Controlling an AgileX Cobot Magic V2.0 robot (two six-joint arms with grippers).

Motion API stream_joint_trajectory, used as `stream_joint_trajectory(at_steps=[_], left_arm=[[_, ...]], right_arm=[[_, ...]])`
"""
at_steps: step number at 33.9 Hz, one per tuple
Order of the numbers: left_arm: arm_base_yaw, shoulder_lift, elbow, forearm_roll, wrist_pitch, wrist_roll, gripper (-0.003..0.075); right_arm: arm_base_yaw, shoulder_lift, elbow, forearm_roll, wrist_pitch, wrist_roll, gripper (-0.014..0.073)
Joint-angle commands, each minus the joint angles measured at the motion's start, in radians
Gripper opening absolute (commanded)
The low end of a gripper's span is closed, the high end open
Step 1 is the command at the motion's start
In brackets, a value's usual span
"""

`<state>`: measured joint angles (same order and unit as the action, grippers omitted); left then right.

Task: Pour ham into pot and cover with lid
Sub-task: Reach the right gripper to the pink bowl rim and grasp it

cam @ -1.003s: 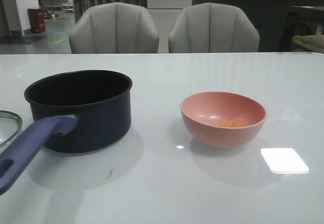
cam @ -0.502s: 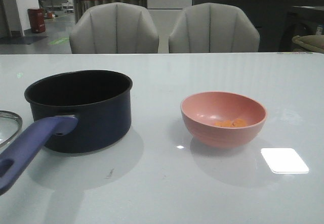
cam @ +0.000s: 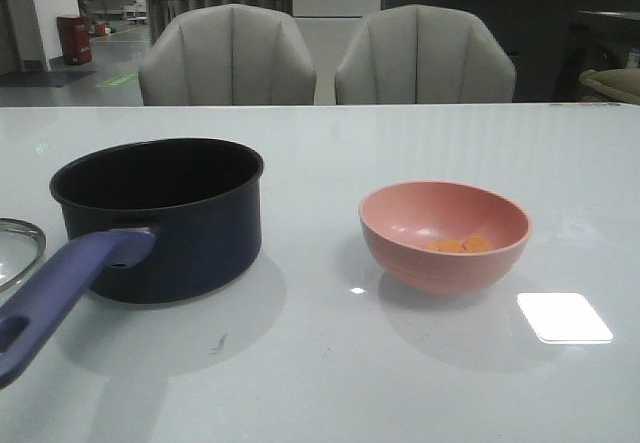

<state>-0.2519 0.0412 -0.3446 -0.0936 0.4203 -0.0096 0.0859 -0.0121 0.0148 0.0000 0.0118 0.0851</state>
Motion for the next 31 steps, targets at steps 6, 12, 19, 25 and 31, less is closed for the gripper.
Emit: stream_joint_trajectory(at_steps=[6,12,19,25,31], left_arm=[[-0.007,0.011,-0.026,-0.011,-0.084,-0.002,0.0617],[-0.007,0.011,-0.026,-0.011,-0.086,-0.002,0.0617],[-0.007,0.011,-0.026,-0.011,-0.086,-0.002,0.0617],[-0.007,0.011,-0.026,-0.011,-0.086,-0.002,0.0617],[-0.007,0.011,-0.026,-0.011,-0.086,-0.002,0.0617]], right_arm=[[-0.006,0.263,-0.278,0.045,0.184,-0.008,0.0150],[-0.006,0.373,-0.347,0.045,0.227,-0.008,0.0150],[-0.006,0.433,-0.362,0.045,0.184,-0.008,0.0169],[-0.006,0.629,-0.460,0.060,0.238,-0.008,0.0417],[0.027,0.850,-0.574,0.108,0.252,-0.008,0.0465]])
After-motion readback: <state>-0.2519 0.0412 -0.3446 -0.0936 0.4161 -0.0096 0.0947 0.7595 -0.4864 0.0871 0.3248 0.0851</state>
